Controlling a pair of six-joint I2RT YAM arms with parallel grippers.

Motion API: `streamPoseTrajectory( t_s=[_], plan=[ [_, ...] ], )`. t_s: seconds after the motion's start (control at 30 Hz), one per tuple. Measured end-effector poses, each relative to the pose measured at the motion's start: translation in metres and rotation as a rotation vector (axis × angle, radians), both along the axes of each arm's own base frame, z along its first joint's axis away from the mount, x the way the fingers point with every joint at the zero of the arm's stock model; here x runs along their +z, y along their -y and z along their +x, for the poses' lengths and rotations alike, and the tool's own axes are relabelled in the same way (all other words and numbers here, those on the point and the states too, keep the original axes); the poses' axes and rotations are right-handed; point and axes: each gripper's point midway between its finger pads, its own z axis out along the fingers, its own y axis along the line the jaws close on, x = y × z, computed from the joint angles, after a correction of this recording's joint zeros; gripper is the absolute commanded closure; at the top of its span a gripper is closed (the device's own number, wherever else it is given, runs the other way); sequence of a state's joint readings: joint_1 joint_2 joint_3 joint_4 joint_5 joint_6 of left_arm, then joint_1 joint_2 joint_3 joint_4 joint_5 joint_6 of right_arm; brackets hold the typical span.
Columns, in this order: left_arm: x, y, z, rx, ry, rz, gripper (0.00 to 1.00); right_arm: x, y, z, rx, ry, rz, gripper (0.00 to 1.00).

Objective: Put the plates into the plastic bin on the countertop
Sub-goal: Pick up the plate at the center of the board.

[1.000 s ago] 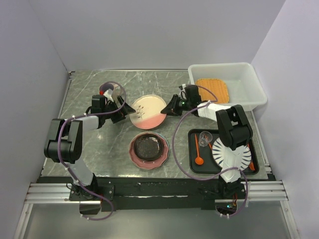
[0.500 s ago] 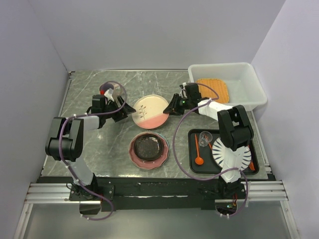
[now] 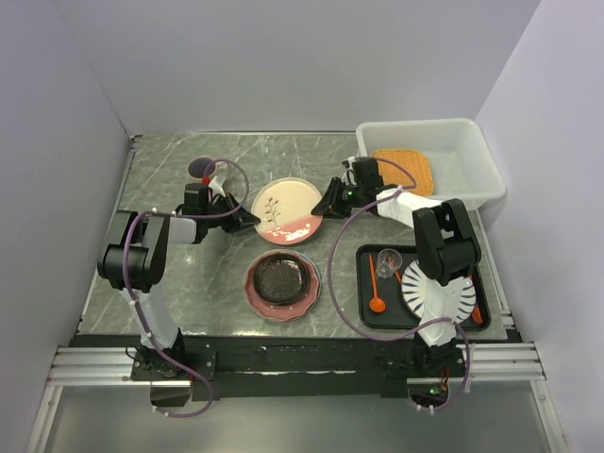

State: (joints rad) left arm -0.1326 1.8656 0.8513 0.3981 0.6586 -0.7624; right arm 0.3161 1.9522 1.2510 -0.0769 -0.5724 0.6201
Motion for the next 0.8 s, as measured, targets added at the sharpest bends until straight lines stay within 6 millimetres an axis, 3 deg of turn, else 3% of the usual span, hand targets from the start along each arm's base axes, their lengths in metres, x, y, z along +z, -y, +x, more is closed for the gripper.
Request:
streamPoseTrajectory(
  t_s=[0.43, 0.63, 0.8],
  plan=[
    [0.012, 0.001, 0.003, 0.021, 0.007, 0.012, 0.99, -0.018, 0.021, 0.001, -0.032, -0.001, -0.096, 0.23],
    [0.012, 0.001, 0.002, 0.023, -0.003, 0.006, 0.99, -0.017, 0.031, 0.002, -0.061, 0.010, -0.136, 0.14],
    [0.015, 0.002, 0.002, 0.025, -0.006, -0.008, 0.99, 0.005, 0.036, 0.004, -0.080, 0.058, -0.130, 0.11]
  ],
)
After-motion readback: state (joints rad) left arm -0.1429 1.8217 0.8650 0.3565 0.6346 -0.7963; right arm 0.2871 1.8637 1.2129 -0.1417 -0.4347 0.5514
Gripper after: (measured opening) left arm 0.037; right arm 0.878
